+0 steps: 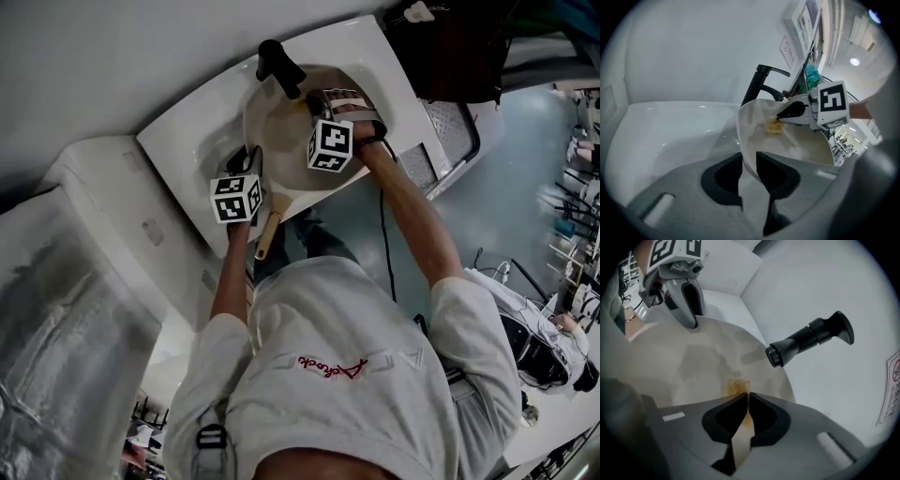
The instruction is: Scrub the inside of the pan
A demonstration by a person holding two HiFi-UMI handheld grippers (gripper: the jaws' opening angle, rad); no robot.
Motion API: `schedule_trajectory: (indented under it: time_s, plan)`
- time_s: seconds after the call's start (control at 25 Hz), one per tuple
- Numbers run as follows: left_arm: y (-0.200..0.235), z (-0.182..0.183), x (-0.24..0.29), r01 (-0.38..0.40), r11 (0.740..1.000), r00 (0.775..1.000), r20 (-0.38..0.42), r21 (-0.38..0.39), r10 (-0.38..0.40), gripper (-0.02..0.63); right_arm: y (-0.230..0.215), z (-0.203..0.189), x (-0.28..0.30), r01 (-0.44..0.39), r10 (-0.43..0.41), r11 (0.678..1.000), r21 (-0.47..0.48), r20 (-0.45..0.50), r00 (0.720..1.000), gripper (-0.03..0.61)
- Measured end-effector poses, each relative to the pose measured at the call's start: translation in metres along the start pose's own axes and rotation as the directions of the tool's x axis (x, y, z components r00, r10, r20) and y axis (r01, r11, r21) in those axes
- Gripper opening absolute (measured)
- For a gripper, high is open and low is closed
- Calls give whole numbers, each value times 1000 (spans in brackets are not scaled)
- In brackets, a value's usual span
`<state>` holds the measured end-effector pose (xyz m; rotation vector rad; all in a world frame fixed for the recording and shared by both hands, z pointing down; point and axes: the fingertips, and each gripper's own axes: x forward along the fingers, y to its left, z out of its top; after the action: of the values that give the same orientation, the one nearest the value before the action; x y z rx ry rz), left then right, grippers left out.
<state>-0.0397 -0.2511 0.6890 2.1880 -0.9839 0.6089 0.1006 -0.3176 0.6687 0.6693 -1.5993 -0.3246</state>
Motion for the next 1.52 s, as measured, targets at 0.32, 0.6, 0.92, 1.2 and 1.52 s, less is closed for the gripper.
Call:
schedule_trajectory:
  time_s: [0.32,0.6,0.92,1.2,1.52]
  plan:
    - [0,0,0,7,1000,1000,5,1,-7,95,-18,-3,14,16,-16,999,-28,-25,1000,23]
    - [0,-1,1,7,1000,1000,6,0,-7,95,-10,-12,28,-25,21,997,-74,-56,998,23]
    - [0,0,1,4,1000,1000,7,1,-4,95,2,-6,32,-50,45,994,-94,-50,998,23]
    - [1,-1,1,2,1000,1000,8,1,-2,95,27,1,25,-77,74,992,-104,-30,997,23]
    - [0,0,1,-5,1000,1000,9,1,5,95,69,13,11,-132,133,978,-161,-6,991,23]
